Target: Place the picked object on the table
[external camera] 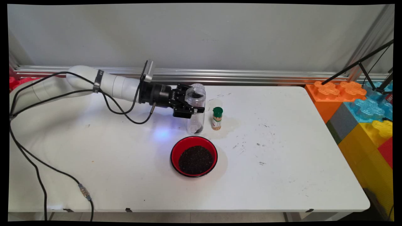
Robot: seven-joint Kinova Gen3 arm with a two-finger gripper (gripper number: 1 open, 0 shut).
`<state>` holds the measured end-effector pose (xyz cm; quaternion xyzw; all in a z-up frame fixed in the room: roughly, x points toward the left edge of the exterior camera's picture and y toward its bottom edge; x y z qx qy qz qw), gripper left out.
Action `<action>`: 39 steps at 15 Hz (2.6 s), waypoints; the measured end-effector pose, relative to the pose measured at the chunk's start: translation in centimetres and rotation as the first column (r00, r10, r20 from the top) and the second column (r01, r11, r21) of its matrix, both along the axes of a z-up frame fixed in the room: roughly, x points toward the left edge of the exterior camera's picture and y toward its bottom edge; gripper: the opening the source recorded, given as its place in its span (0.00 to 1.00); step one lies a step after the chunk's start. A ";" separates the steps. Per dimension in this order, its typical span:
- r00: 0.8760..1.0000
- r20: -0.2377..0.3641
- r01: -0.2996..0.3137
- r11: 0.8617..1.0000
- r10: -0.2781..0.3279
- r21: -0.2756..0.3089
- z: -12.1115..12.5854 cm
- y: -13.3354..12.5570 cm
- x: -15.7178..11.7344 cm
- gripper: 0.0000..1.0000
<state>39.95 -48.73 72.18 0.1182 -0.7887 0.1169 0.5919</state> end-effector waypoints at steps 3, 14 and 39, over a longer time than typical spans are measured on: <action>1.000 0.001 0.002 1.000 -0.002 -0.007 -0.4 -0.1 -0.1 0.00; 1.000 0.004 0.000 1.000 0.000 -0.018 -1.4 -0.3 -0.1 0.00; 1.000 -0.004 -0.008 1.000 0.008 -0.012 -2.8 -0.7 -0.2 1.00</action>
